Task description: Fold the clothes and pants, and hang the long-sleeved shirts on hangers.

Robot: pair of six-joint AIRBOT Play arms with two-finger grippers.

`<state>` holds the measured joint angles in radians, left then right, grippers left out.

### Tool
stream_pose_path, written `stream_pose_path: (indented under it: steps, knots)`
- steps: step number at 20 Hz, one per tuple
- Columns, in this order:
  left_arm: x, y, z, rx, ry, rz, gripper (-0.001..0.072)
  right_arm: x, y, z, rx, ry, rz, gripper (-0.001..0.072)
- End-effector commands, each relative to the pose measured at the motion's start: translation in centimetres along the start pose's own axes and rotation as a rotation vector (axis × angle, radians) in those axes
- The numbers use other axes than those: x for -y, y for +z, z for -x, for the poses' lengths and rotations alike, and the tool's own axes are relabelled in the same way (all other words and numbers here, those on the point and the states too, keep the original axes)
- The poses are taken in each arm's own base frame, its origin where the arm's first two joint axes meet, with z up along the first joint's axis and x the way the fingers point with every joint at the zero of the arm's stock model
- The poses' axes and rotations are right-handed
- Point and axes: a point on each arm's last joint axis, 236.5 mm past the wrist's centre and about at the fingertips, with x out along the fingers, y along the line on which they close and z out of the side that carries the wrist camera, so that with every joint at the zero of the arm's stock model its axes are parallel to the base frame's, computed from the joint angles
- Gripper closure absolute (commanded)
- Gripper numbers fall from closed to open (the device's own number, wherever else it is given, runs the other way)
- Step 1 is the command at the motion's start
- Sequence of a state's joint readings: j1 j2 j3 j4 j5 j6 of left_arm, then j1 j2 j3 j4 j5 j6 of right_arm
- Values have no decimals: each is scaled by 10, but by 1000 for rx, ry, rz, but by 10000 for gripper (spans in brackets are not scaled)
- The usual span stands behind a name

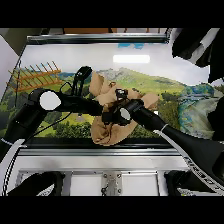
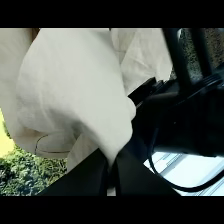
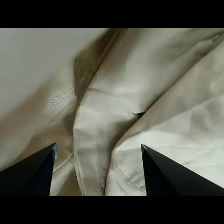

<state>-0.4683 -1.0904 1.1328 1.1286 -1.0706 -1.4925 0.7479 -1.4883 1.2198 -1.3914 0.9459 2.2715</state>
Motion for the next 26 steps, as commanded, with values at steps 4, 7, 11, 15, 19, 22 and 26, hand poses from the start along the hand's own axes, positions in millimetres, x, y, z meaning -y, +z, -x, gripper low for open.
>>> stream_pose_path:
  steps: [4,7,11,15,19,22,26]
  knots:
    - [0,0,1,1,2,-2,691,-9,-31,-27,-70,-24,36,144]
    - [0,0,1,1,2,-2,691,-6,-40,-36,-97,-46,46,144]
    - [-1,0,1,1,3,0,691,10,-42,-35,-113,-112,77,589]
    - [-24,11,24,62,39,58,691,43,-9,19,-15,-219,230,698]
    - [-41,13,61,130,72,143,691,88,23,121,91,-258,290,698]
    - [-23,-19,34,70,1,228,691,114,13,171,131,-268,245,698]
    - [28,-75,-37,-76,-119,222,692,143,-30,171,84,-287,193,698]
